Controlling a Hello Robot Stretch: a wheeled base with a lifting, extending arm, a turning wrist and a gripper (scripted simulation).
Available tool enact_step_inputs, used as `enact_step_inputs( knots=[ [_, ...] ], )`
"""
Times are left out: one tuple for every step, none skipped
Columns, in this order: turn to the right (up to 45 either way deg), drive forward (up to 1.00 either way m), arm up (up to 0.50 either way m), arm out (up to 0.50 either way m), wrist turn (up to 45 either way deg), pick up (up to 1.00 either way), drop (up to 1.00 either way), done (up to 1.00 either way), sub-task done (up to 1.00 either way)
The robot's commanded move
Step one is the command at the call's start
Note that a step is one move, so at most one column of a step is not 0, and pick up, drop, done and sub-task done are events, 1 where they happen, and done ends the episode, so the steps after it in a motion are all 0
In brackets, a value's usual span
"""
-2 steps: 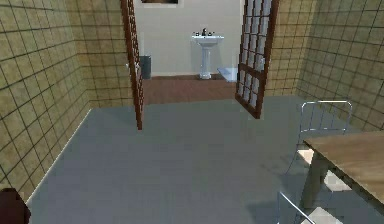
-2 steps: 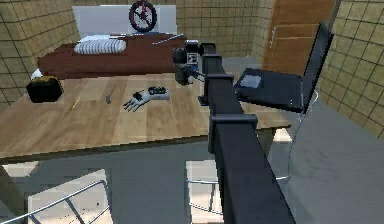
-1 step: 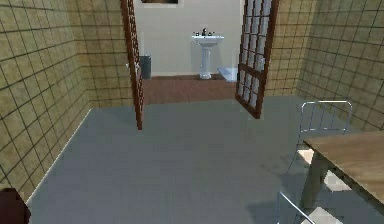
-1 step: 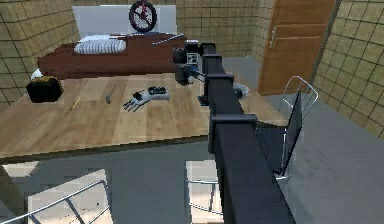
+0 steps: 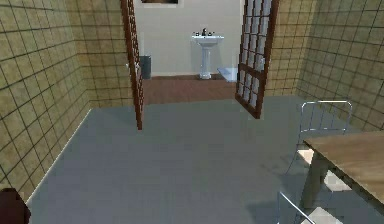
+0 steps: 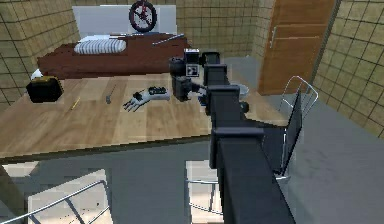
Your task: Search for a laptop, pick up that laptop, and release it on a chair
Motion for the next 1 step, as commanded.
enact_step_inputs(
  knots=[
    [0.0, 0.0, 0.0, 0.0, 0.0, 0.0, 0.0, 1.0, 0.0]
  ],
)
